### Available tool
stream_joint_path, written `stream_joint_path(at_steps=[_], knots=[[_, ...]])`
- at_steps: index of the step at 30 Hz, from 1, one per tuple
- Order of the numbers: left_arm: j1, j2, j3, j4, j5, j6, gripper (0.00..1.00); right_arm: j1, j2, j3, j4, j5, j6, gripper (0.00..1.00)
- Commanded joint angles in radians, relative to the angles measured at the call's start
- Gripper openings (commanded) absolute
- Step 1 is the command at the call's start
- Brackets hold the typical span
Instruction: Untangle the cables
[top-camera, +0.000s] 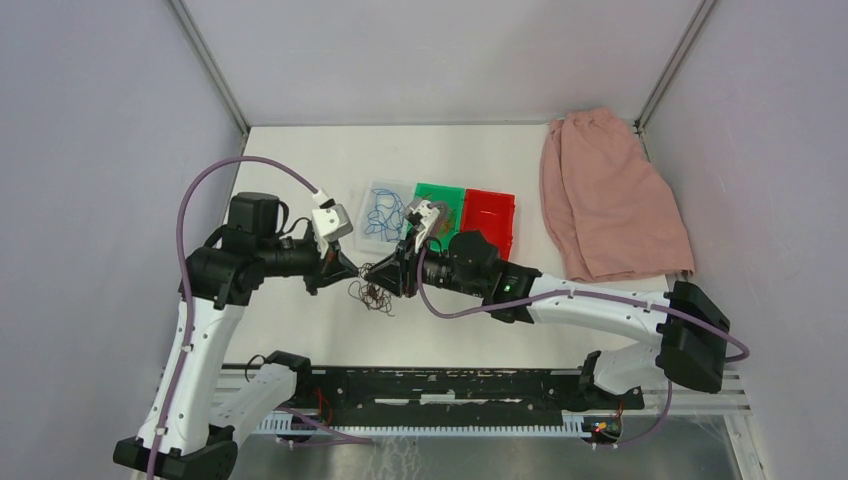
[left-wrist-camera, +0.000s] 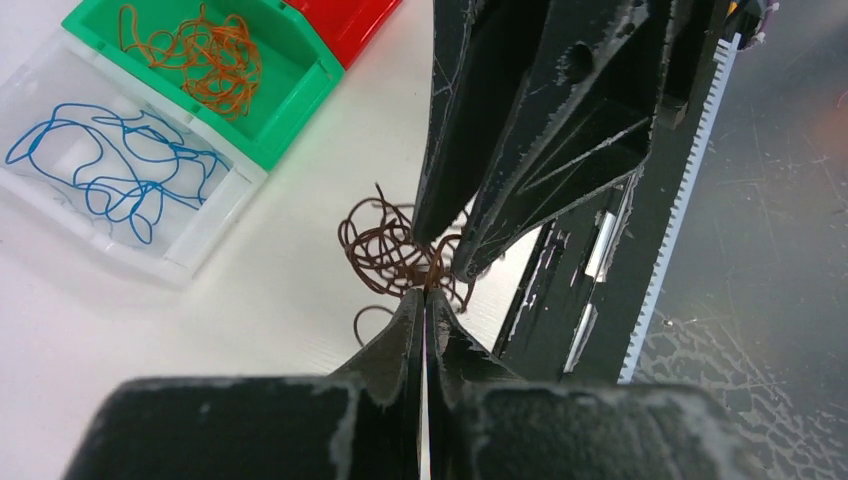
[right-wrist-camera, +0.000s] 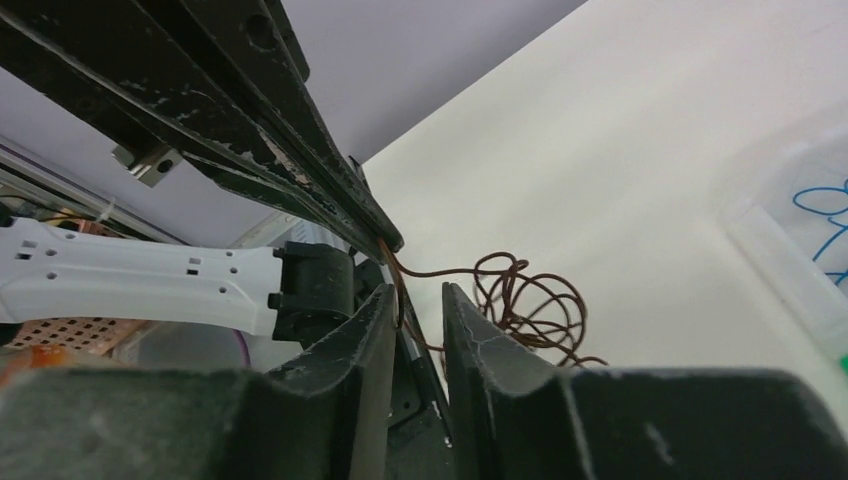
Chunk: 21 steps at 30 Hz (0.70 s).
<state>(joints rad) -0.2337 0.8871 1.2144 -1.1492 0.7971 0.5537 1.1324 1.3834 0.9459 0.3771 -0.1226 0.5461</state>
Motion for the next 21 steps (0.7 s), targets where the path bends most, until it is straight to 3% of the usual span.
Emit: stream_joint_path(at_steps=[1, 3, 6, 9, 11, 17, 21], knots=[[-0.005, -0.02, 0.031, 0.037, 0.028, -0.038, 0.04, 0.007, -0.011, 0.071, -0.031, 0.01, -0.008, 0.19], [-0.004, -0.021, 0.027, 0.037, 0.024, -0.032, 0.04, 0.006, -0.031, 0.081, -0.076, 0.02, -0.025, 0.03], [-0.004, -0.025, 0.007, 0.046, 0.024, -0.029, 0.11, 0.006, -0.066, 0.087, -0.119, 0.016, -0.041, 0.0], [-0.004, -0.032, -0.035, 0.068, 0.047, -0.029, 0.49, 0.006, -0.076, 0.108, -0.16, -0.044, -0.036, 0.0], [-0.004, -0.039, -0.06, 0.087, 0.076, -0.029, 0.6, 0.006, -0.069, 0.125, -0.178, -0.091, -0.018, 0.0], [-0.005, -0.067, -0.094, 0.139, 0.168, -0.058, 0.64, 0.006, -0.051, 0.164, -0.232, -0.141, 0.021, 0.0], [-0.004, -0.086, -0.1, 0.141, 0.165, -0.038, 0.54, 0.007, -0.057, 0.168, -0.25, -0.154, 0.018, 0.0]])
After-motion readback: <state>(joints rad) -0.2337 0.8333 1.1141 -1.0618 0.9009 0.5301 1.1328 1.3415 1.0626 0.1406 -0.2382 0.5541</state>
